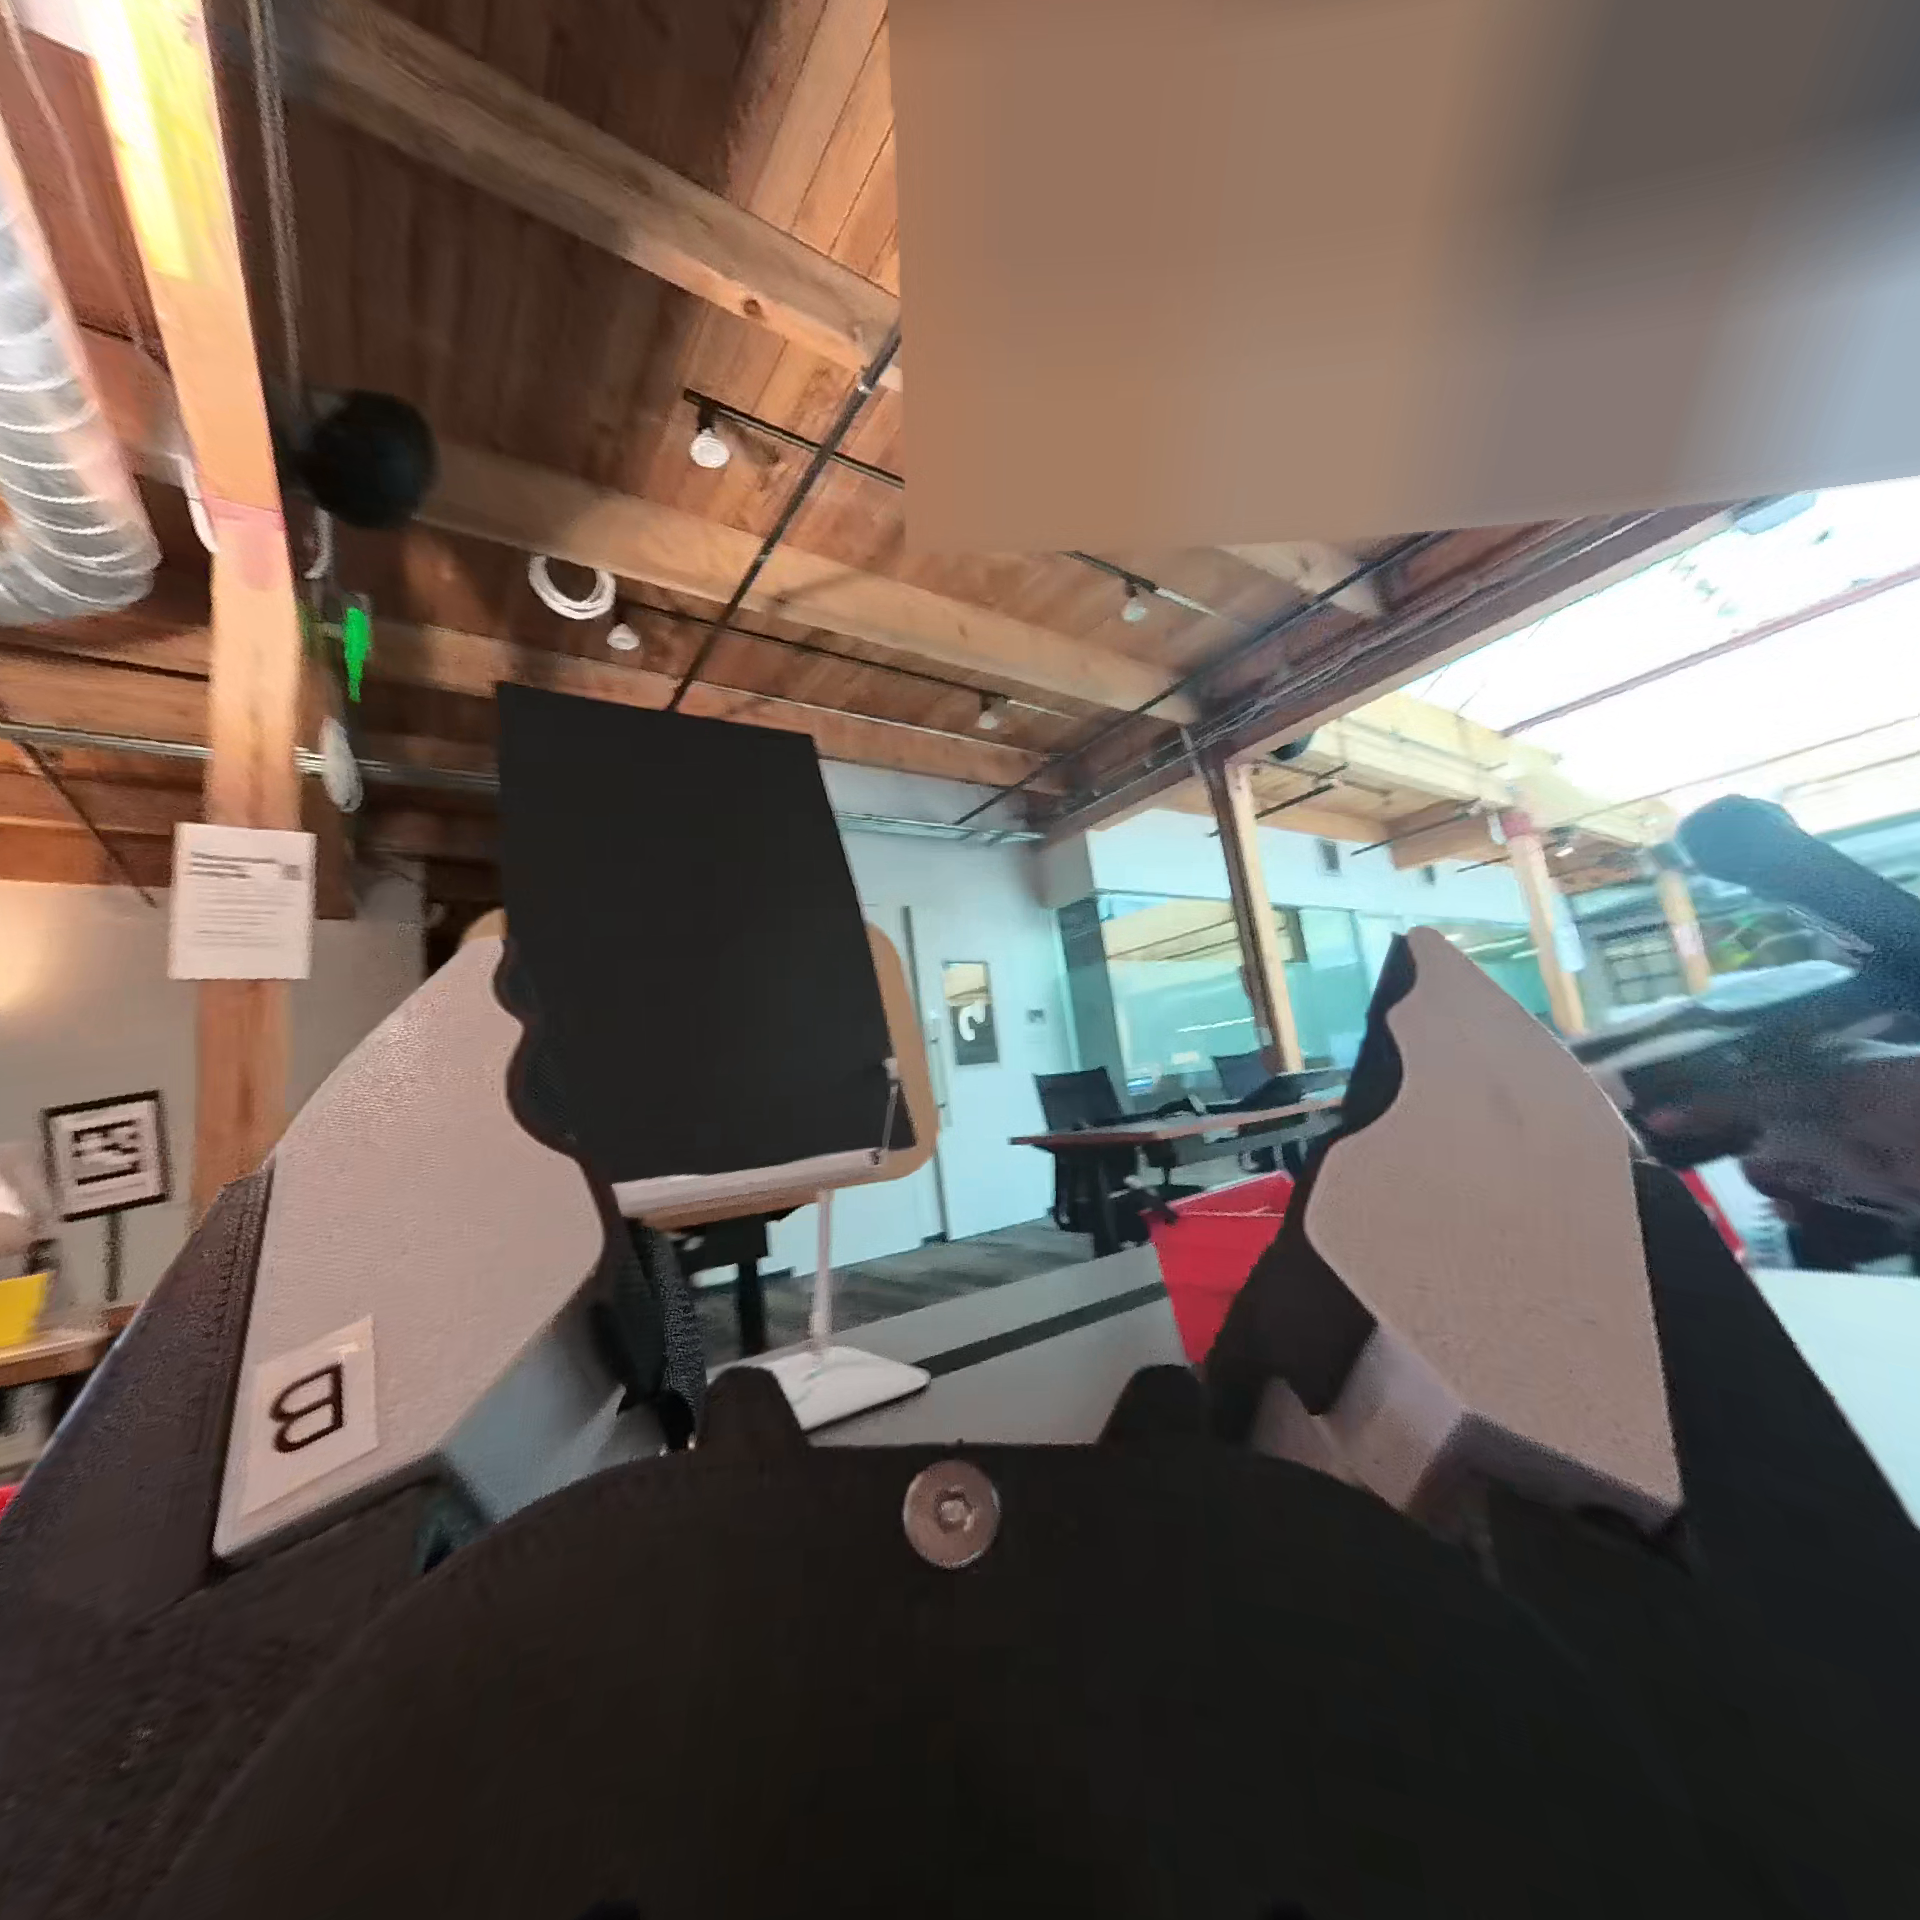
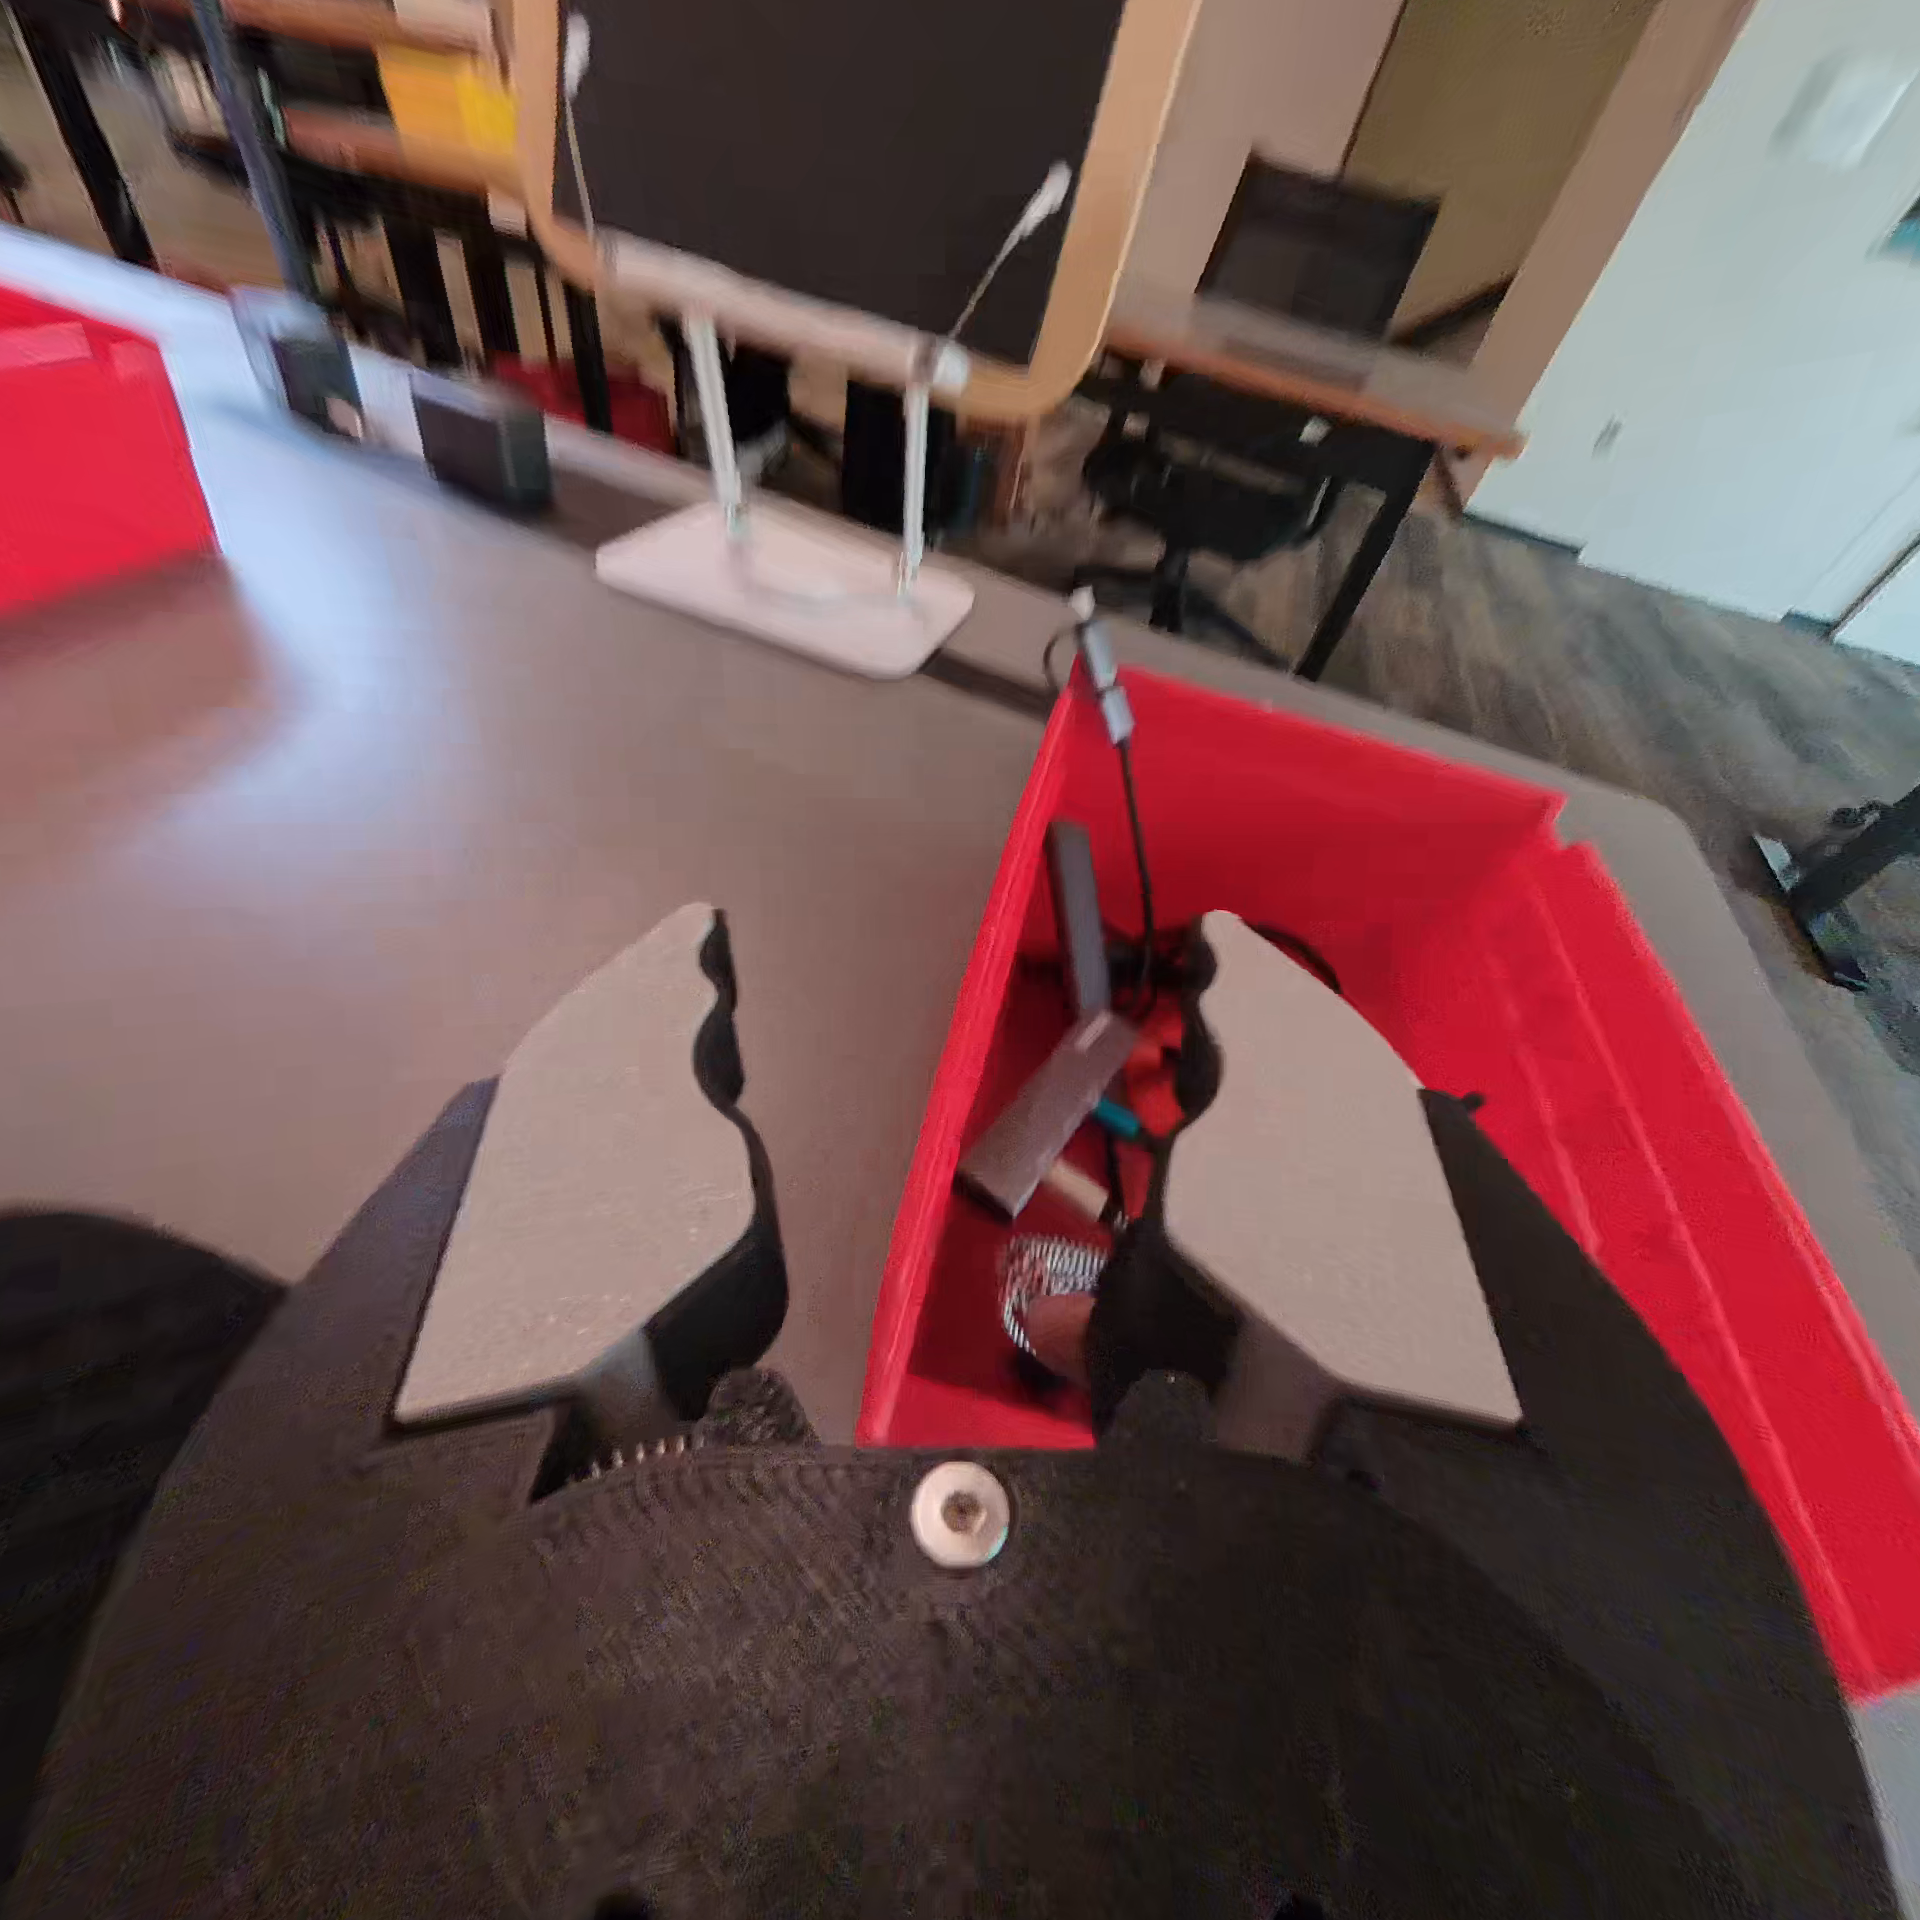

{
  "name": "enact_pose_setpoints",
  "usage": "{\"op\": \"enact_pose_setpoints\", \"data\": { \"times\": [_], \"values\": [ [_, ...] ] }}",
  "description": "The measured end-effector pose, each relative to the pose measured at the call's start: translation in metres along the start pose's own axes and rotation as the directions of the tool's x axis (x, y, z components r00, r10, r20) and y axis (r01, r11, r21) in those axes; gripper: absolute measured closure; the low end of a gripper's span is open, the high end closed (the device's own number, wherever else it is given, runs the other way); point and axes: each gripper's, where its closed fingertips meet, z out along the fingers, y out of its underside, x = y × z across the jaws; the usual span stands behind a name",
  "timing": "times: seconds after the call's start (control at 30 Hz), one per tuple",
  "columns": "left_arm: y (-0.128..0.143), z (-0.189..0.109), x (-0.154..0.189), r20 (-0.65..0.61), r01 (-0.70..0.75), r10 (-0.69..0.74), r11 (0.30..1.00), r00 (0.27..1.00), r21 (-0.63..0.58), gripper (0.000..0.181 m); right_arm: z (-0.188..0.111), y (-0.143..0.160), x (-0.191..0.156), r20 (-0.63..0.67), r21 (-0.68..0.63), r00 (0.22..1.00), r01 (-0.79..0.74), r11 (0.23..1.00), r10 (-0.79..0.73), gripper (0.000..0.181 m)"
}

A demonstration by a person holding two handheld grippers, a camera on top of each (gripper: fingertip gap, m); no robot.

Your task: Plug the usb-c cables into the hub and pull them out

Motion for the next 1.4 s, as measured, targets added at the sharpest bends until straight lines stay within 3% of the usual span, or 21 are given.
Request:
{"op": "enact_pose_setpoints", "data": {
  "times": [0.1, 0.17, 0.23, 0.3, 0.43, 0.5, 0.57, 0.9, 1.27, 1.4],
  "values": [
    [-0.003, -0.015, -0.019, 0.047, -0.045, 0.051, 0.991, 0.998, -0.13, 0.053, 0.006, 0.036, -0.004, -0.021, -0.155, 1.0, 0.016, 0.988, -0.019, 0.106],
    [0.02, -0.035, -0.046, 0.124, -0.028, 0.076, 0.935, 0.989, -0.352, 0.089, 0.011, 0.056, -0.006, -0.013, -0.243, 1.0, 0.001, 0.97, -0.005, 0.107],
    [0.05, -0.066, -0.078, 0.23, 0.034, 0.125, 0.812, 0.965, -0.582, 0.11, 0.016, 0.068, -0.006, -0.022, -0.303, 1.0, 0.0, 0.953, -0.007, 0.115],
    [0.07, -0.095, -0.102, 0.3, 0.088, 0.196, 0.687, 0.934, -0.722, 0.115, 0.021, 0.078, -0.008, -0.025, -0.356, 1.0, 0.009, 0.934, -0.019, 0.121],
    [0.099, -0.125, -0.113, 0.27, 0.125, 0.243, 0.484, 0.932, -0.866, 0.132, 0.026, 0.091, -0.012, -0.021, -0.416, 0.998, 0.052, 0.908, -0.066, 0.155],
    [0.109, -0.132, -0.112, 0.223, 0.101, 0.264, 0.408, 0.938, -0.908, 0.155, 0.029, 0.09, -0.008, -0.051, -0.41, 0.991, 0.094, 0.907, -0.126, 0.169],
    [0.112, -0.131, -0.116, 0.219, 0.076, 0.319, 0.405, 0.922, -0.911, 0.172, 0.032, 0.089, -0.013, -0.029, -0.42, 0.986, 0.137, 0.897, -0.164, 0.165],
    [0.126, -0.117, -0.097, 0.189, 0.053, 0.265, 0.448, 0.946, -0.893, 0.158, 0.064, 0.073, -0.073, 0.073, -0.423, 0.992, 0.128, 0.897, -0.107, 0.151],
    [0.125, -0.108, -0.081, 0.17, 0.056, 0.189, 0.494, 0.967, -0.868, 0.144, 0.098, 0.039, -0.228, 0.393, -0.295, 0.908, 0.276, 0.915, -0.147, 0.136],
    [0.099, -0.099, -0.082, 0.173, 0.026, 0.192, 0.592, 0.966, -0.805, 0.144, 0.108, 0.026, -0.284, 0.465, -0.245, 0.874, 0.279, 0.929, -0.14, 0.132]
  ]
}}
